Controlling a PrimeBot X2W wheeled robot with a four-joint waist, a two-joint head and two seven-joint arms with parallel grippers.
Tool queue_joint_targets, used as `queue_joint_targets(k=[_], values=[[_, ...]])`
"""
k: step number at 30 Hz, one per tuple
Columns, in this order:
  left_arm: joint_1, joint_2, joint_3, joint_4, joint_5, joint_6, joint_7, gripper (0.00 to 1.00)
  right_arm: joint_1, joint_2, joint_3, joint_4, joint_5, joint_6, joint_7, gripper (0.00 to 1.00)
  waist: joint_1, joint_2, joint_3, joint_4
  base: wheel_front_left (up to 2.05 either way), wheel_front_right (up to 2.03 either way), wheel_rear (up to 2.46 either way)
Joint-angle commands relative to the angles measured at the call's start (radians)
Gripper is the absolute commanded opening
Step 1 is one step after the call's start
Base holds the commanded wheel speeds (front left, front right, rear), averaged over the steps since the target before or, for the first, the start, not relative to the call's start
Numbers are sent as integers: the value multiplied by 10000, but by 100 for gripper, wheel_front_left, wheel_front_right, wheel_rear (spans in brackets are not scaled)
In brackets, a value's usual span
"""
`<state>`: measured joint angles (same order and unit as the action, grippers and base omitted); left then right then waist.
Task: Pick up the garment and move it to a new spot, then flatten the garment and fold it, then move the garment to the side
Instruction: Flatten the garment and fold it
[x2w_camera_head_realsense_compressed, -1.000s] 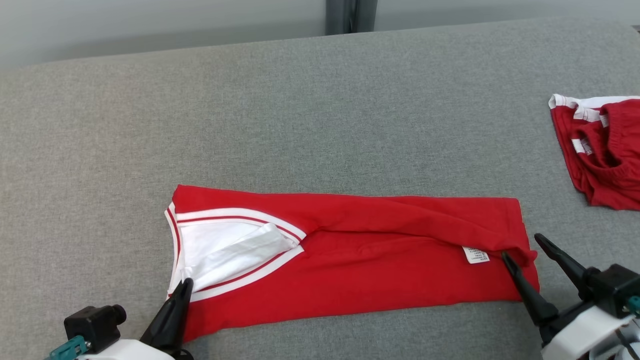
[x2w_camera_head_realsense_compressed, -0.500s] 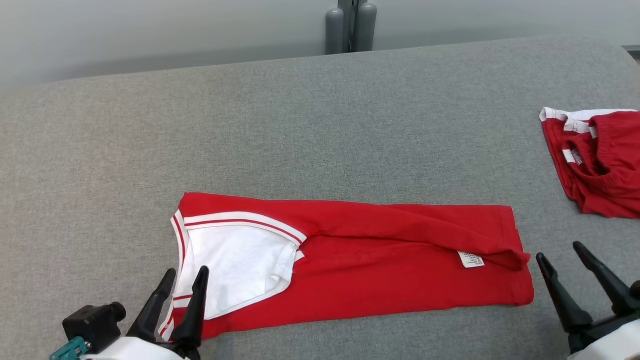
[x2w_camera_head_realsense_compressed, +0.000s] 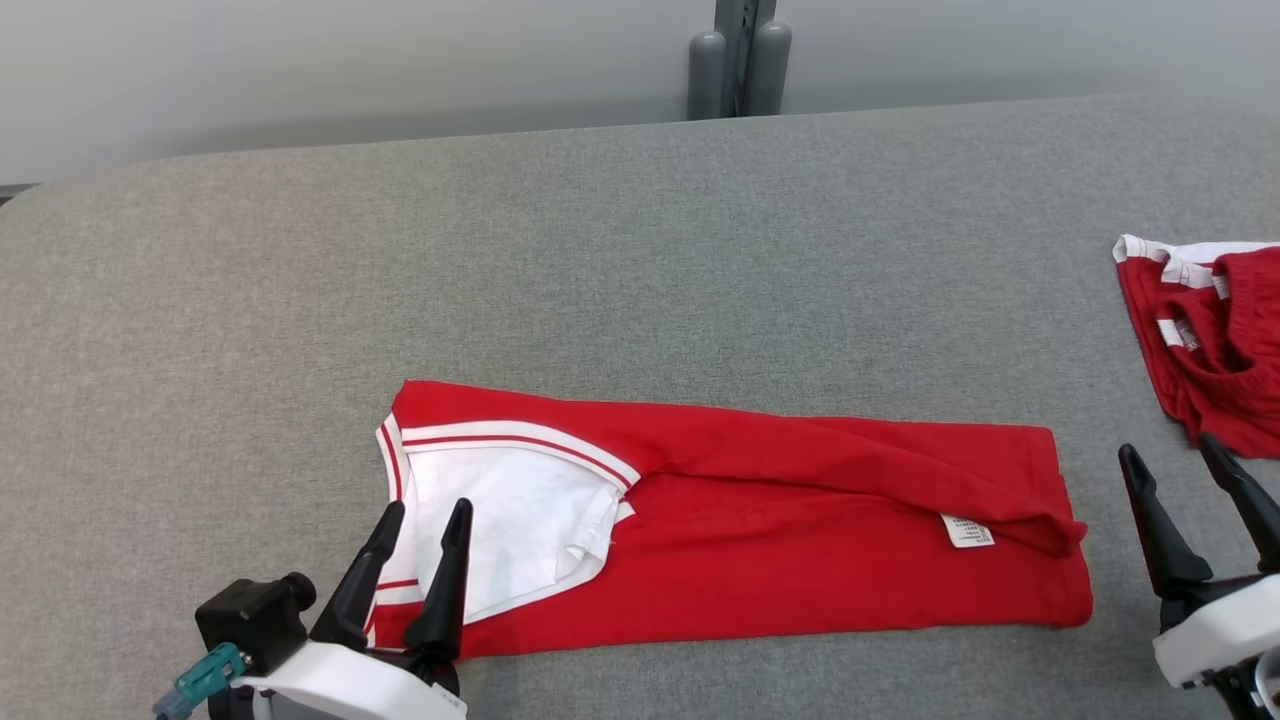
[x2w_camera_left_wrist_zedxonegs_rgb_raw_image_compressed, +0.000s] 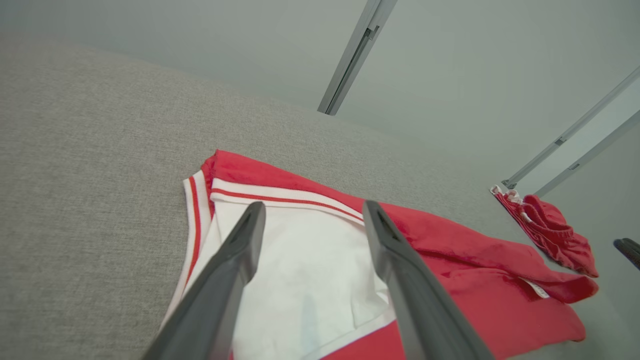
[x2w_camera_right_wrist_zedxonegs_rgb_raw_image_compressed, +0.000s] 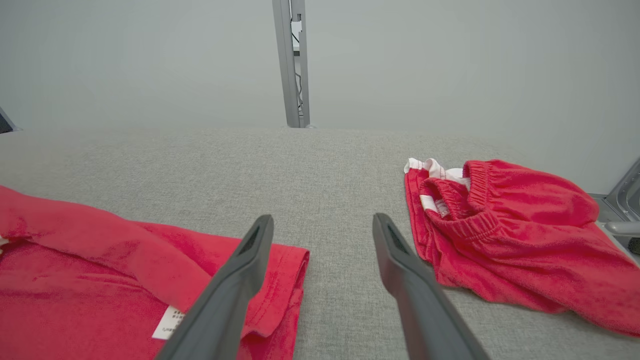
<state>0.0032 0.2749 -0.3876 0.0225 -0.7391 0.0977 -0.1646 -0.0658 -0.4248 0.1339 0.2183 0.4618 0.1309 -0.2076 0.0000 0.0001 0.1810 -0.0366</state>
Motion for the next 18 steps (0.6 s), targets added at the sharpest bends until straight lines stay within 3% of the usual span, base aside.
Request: queue_joint_targets(k=[1,11,18], values=[[-240,-37,-35,103,84,-15,-83,100,-246,118,-173,264,-134,-1,132,100,0,-1,-2,29,0,0,0],[-556,-205,-250,538,138,-167,-204,100,-1101,824,297,2036,32,-1,1223,100,0,-1,-20,194,0,0,0],[-514,-202,-273,639,98,-173,-229,100,-1013,1037,750,2561,185,0,1430,100,0,-1,-66,213,0,0,0]])
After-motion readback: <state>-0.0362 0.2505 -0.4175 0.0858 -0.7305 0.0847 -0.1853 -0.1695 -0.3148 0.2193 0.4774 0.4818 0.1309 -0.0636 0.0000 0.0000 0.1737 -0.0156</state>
